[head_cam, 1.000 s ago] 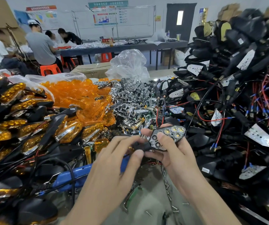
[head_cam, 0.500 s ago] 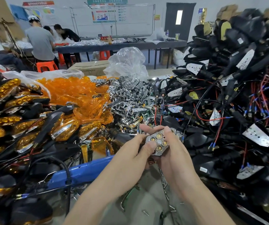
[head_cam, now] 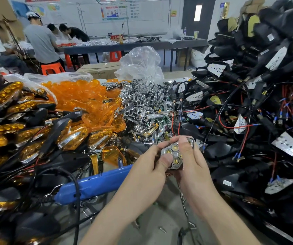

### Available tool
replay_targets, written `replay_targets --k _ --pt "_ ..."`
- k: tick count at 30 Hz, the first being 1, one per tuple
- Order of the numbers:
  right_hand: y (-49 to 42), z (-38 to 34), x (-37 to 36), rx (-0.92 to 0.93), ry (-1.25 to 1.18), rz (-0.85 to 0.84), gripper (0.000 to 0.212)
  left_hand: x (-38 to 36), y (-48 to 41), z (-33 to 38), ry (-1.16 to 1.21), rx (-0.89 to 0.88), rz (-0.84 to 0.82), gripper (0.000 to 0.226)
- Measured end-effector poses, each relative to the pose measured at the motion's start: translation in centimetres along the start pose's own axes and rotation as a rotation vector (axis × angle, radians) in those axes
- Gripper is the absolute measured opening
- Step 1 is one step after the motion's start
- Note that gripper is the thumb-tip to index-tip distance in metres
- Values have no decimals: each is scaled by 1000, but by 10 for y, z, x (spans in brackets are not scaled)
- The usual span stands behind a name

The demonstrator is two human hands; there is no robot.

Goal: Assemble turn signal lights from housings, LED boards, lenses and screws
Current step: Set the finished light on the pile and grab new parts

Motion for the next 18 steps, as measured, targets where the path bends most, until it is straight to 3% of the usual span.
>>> replay_targets --k 4,9,13,18 --pt "-2 -9 -3 38 1 -21 37 -5 -2 -11 145 89 -111 15" --pt "3 -15 -3 138 13 73 14 -17 -3 -19 282 183 -159 17" --pt "8 -20 -3 156 145 116 16 -25 -3 -26 479 276 -240 26" --pt "11 -19 1 134 173 133 16 -28 -2 -28 546 302 -279 31"
Point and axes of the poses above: each hand's wrist, its own y-axis away from the middle knuckle, its own x-axis out of the back of the hand, z = x × y, the point moved 8 cm from there along -y, towards the middle knuckle, and after that the axes turned 14 degrees about x, right-handed, at the moved point
